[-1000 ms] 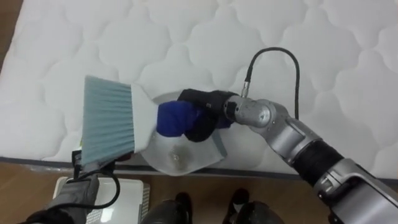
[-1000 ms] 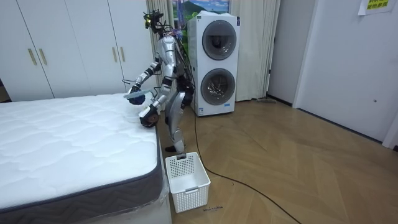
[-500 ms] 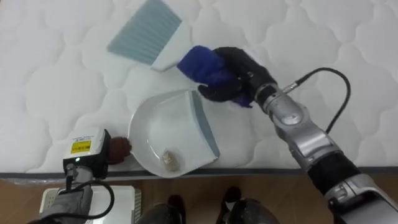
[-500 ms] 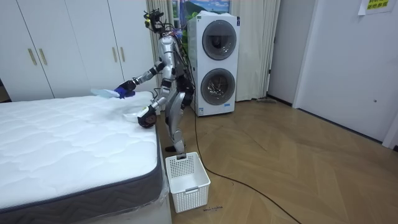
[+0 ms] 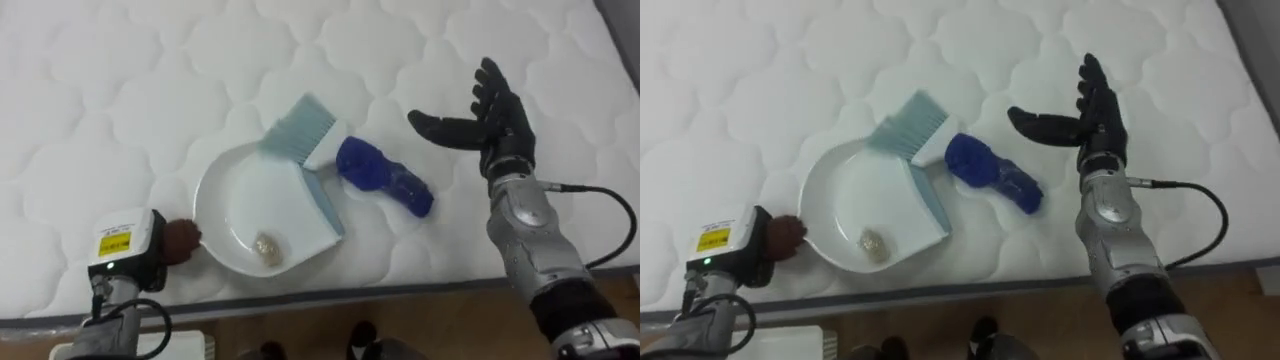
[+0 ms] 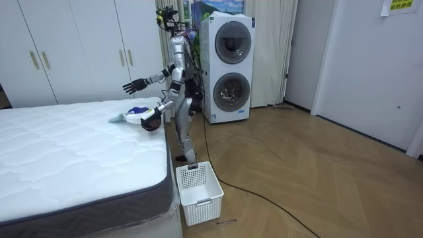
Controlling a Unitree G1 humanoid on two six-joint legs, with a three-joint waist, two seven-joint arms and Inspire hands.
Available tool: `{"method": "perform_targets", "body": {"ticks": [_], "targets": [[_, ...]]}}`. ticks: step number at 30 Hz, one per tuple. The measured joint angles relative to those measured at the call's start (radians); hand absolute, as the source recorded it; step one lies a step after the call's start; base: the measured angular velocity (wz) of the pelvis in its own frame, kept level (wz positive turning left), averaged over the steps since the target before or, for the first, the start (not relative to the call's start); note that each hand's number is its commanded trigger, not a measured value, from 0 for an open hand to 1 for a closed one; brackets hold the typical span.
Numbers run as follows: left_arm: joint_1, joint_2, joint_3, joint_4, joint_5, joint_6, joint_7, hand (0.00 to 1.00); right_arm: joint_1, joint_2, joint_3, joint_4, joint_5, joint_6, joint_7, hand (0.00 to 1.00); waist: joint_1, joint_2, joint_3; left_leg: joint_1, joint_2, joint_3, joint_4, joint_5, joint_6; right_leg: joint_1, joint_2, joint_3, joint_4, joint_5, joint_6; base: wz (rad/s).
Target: Clean bed
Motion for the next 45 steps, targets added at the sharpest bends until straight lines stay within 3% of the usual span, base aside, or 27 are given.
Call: {"method": "perform_targets", "body": {"ticks": [2,3,6,11,14,16,18,22,25,30,33,35,36,37,38,40,42,43,44,45], "targets": [[0.039,-0.008,0.002,-0.004,0.000,-0.002,0.010,1.00,0.022,0.001,-0.018,-0.001,0.006,-0.003,-0.009,0.00,0.002,0.015,-0.0115,0.040,-0.004,-0.003,-0.026,0.002,-0.003,0.041,0.004,-0.004,-0.024,0.000,0.007,0.05],[0.071,-0.011,0.005,-0.009,-0.001,-0.004,0.011,1.00,0.042,0.003,-0.019,-0.004,0.018,-0.013,-0.012,0.00,0.003,0.021,-0.0232,0.070,-0.008,-0.004,-0.049,0.004,-0.006,0.069,0.006,-0.007,-0.038,-0.002,0.011,0.04],[0.131,-0.034,0.052,-0.026,0.000,-0.003,0.012,1.00,0.064,0.005,-0.021,-0.006,0.026,-0.020,-0.011,0.00,0.011,0.033,-0.0365,0.131,-0.012,-0.004,-0.090,0.008,-0.013,0.129,0.013,-0.015,-0.069,-0.006,0.018,0.03],[0.188,-0.062,0.124,-0.092,0.002,-0.005,0.012,1.00,0.072,0.016,-0.023,-0.037,0.033,-0.023,-0.033,0.00,0.030,0.035,-0.0385,0.165,-0.009,-0.020,-0.115,0.013,-0.021,0.200,0.023,-0.058,-0.106,-0.010,0.023,0.26],[0.204,-0.070,0.158,-0.135,0.021,-0.014,0.013,1.00,0.102,0.027,-0.026,-0.083,-0.010,-0.042,-0.062,0.00,0.026,0.036,-0.0400,0.163,-0.007,-0.014,-0.112,0.016,-0.021,0.237,0.000,-0.129,-0.100,-0.036,0.032,0.76],[0.208,-0.077,0.158,-0.157,0.020,-0.020,0.013,1.00,0.140,0.030,-0.041,-0.123,-0.050,-0.053,-0.076,0.00,0.019,0.040,-0.0422,0.166,0.017,0.092,-0.102,0.024,-0.007,0.287,-0.024,-0.206,-0.100,-0.061,0.046,1.06],[0.211,-0.077,0.159,-0.178,0.020,-0.029,0.013,1.00,0.152,0.027,-0.059,-0.147,-0.053,-0.060,-0.083,0.00,0.018,0.041,-0.0431,0.173,0.024,0.146,-0.107,0.032,0.006,0.310,-0.039,-0.246,-0.096,-0.082,0.059,0.97],[0.278,-0.091,0.191,-0.203,0.019,-0.030,0.013,1.00,0.187,0.023,-0.062,-0.262,-0.053,-0.071,-0.099,0.00,0.038,0.053,-0.0525,0.189,0.000,0.112,-0.122,0.033,0.007,0.354,-0.065,-0.301,-0.081,-0.107,0.074,0.50],[0.320,-0.098,0.205,-0.234,0.021,-0.032,0.011,1.00,0.208,0.021,-0.069,-0.290,-0.053,-0.079,-0.110,0.00,0.045,0.051,-0.0562,0.205,-0.014,0.109,-0.136,0.033,0.008,0.390,-0.072,-0.312,-0.079,-0.122,0.091,0.50],[0.336,-0.107,0.222,-0.267,0.018,-0.055,0.010,1.00,0.214,0.020,-0.074,-0.308,-0.085,-0.078,-0.129,0.00,0.066,0.050,-0.0561,0.219,-0.036,0.107,-0.135,0.029,0.019,0.424,-0.100,-0.319,-0.039,-0.139,0.115,0.44],[0.332,-0.107,0.223,-0.300,0.018,-0.069,0.006,1.00,0.213,0.019,-0.074,-0.331,-0.088,-0.078,-0.164,0.00,0.081,0.048,-0.0556,0.219,-0.062,0.049,-0.136,0.026,0.026,0.441,-0.115,-0.316,0.008,-0.139,0.116,0.53],[0.330,-0.108,0.223,-0.314,0.018,-0.080,0.006,1.00,0.212,0.018,-0.081,-0.332,-0.120,-0.078,-0.181,0.00,0.077,0.046,-0.0543,0.219,-0.086,-0.008,-0.135,0.032,0.040,0.455,-0.114,-0.287,0.008,-0.139,0.116,0.81],[0.327,-0.108,0.220,-0.314,0.017,-0.082,0.004,1.00,0.214,0.018,-0.084,-0.335,-0.136,-0.078,-0.191,0.00,0.054,0.044,-0.0515,0.215,-0.113,-0.068,-0.134,0.043,0.050,0.464,-0.103,-0.240,-0.003,-0.144,0.119,1.18],[0.323,-0.107,0.217,-0.314,0.015,-0.083,-0.009,1.00,0.226,0.018,-0.091,-0.350,-0.169,-0.077,-0.198,0.00,0.041,0.045,-0.0503,0.207,-0.135,-0.136,-0.130,0.052,0.058,0.468,-0.066,-0.149,-0.040,-0.156,0.110,1.23],[0.321,-0.107,0.217,-0.315,0.015,-0.082,-0.015,1.00,0.233,0.017,-0.093,-0.364,-0.182,-0.077,-0.201,0.00,0.034,0.045,-0.0502,0.199,-0.145,-0.168,-0.130,0.059,0.061,0.466,-0.040,-0.105,-0.062,-0.161,0.102,1.22],[0.322,-0.106,0.219,-0.344,0.017,-0.082,-0.027,1.00,0.241,0.016,-0.099,-0.398,-0.247,-0.078,-0.215,0.00,0.026,0.042,-0.0484,0.174,-0.194,-0.315,-0.139,0.091,0.066,0.432,0.043,-0.011,-0.130,-0.157,0.094,1.04],[0.320,-0.106,0.220,-0.354,0.017,-0.087,-0.026,1.00,0.241,0.012,-0.100,-0.404,-0.253,-0.082,-0.221,0.00,0.030,0.037,-0.0491,0.165,-0.230,-0.414,-0.139,0.114,0.061,0.412,0.083,0.017,-0.156,-0.121,0.071,0.97],[0.320,-0.107,0.220,-0.354,0.017,-0.090,-0.024,1.00,0.241,0.004,-0.100,-0.404,-0.251,-0.085,-0.231,0.00,0.039,0.035,-0.0501,0.161,-0.243,-0.444,-0.141,0.128,0.056,0.411,0.087,0.019,-0.154,-0.115,0.056,0.84],[0.320,-0.107,0.221,-0.354,0.016,-0.092,-0.021,1.00,0.240,-0.001,-0.100,-0.404,-0.251,-0.088,-0.237,0.00,0.058,0.036,-0.0498,0.157,-0.245,-0.451,-0.141,0.135,0.049,0.407,0.089,0.015,-0.154,-0.115,0.053,0.56],[0.320,-0.106,0.225,-0.354,0.015,-0.093,-0.017,1.00,0.240,-0.009,-0.100,-0.404,-0.250,-0.091,-0.246,0.00,0.081,0.036,-0.0493,0.147,-0.258,-0.487,-0.141,0.148,0.042,0.403,0.091,-0.002,-0.155,-0.115,0.049,0.47]]}}
